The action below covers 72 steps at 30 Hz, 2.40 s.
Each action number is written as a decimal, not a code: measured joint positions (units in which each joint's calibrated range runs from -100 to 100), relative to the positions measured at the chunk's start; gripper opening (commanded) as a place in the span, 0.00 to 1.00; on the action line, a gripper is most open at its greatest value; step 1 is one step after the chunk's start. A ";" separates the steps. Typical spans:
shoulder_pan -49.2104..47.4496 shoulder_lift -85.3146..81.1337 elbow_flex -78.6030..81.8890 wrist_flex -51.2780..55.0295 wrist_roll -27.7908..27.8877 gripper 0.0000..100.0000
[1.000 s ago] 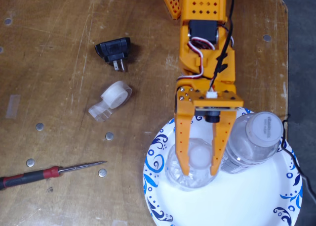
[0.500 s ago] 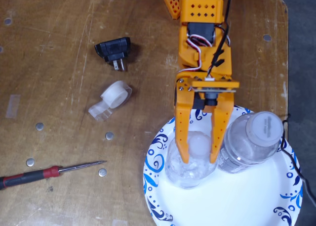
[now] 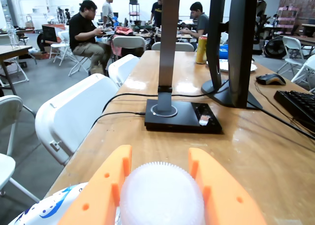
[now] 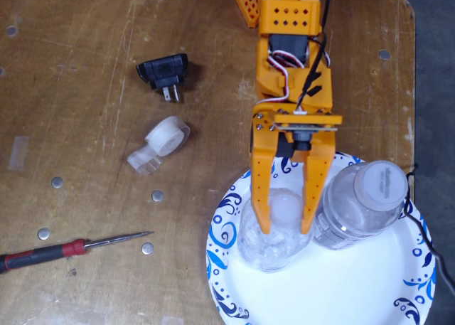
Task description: Move the bottles to the plate
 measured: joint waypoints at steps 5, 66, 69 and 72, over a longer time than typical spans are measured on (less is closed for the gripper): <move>-0.18 0.00 0.00 0.00 0.00 0.19; 2.73 -65.44 33.54 40.34 -1.41 0.01; 3.28 -71.56 39.21 40.34 -3.13 0.01; 0.91 -76.85 44.51 40.51 -3.59 0.01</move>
